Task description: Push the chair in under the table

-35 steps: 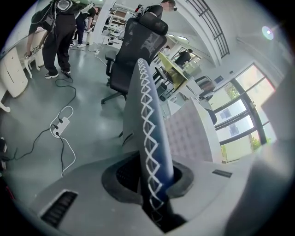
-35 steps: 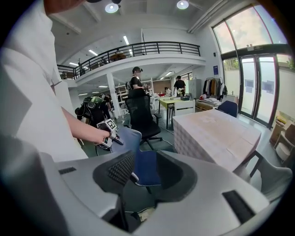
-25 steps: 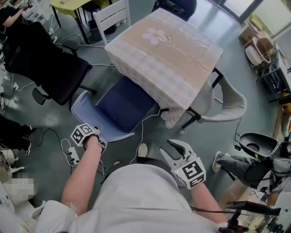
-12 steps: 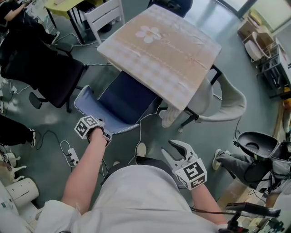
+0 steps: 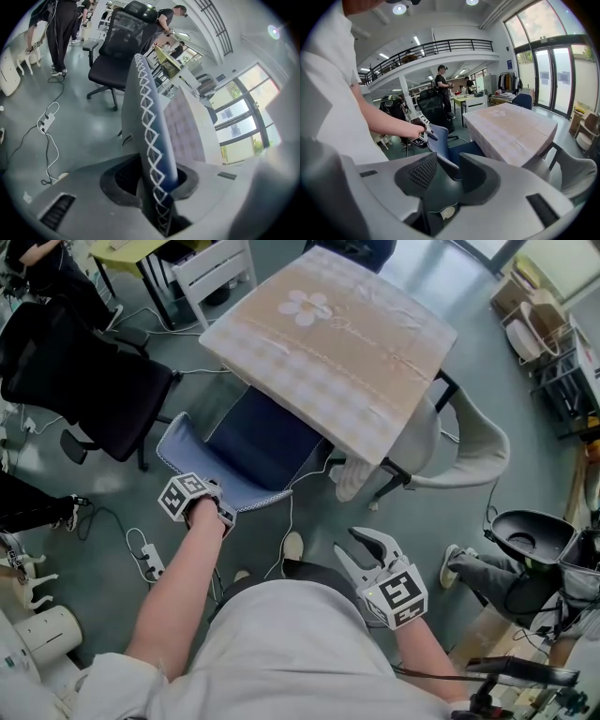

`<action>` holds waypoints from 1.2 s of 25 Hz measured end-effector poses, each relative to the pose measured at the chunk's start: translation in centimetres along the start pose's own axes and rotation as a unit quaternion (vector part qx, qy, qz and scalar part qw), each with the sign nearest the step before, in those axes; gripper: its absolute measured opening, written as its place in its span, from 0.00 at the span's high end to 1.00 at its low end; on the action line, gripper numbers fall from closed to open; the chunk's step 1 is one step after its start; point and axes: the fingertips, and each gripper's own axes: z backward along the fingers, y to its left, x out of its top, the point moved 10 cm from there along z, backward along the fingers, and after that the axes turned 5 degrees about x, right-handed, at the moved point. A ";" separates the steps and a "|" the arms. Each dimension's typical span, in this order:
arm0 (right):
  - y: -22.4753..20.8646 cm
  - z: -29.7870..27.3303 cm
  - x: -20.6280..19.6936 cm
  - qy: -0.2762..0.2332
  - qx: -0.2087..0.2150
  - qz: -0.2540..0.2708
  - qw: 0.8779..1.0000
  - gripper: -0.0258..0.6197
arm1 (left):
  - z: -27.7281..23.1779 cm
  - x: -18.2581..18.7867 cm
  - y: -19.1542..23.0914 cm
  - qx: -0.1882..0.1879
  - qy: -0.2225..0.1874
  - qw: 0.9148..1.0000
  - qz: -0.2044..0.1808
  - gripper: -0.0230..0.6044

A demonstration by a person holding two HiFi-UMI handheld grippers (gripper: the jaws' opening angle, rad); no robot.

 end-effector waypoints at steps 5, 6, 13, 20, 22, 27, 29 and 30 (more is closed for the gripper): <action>1.0 0.0 0.3 -0.005 0.001 0.003 1.000 0.72 | 0.4 0.1 0.0 0.021 0.009 0.999 -0.036 0.73; 1.3 0.0 0.3 -0.006 0.002 0.004 1.000 0.72 | 0.6 0.0 0.1 0.025 0.008 0.999 -0.039 0.70; 4.0 0.1 -0.3 -0.013 -0.003 0.007 1.000 0.72 | 4.0 1.1 -0.1 -0.003 -0.026 0.998 -0.063 0.68; 8.3 -1.3 0.0 -0.026 -0.001 0.026 0.999 0.72 | 10.6 2.4 2.3 -0.068 -0.077 0.988 -0.119 0.68; 9.7 -1.9 0.2 -0.031 -0.001 0.035 0.999 0.72 | 12.4 2.6 3.4 -0.086 -0.085 0.984 -0.134 0.68; 13.8 -3.4 0.3 -0.029 0.005 0.054 0.998 0.72 | 17.6 2.2 6.3 -0.159 -0.102 0.966 -0.178 0.70; 15.7 -3.9 0.5 -0.027 0.004 0.062 0.998 0.74 | 19.8 1.9 7.3 -0.193 -0.105 0.952 -0.213 0.76; 16.6 -4.0 0.6 -0.027 0.001 0.067 0.997 0.78 | 20.9 1.7 7.7 -0.213 -0.103 0.944 -0.231 0.80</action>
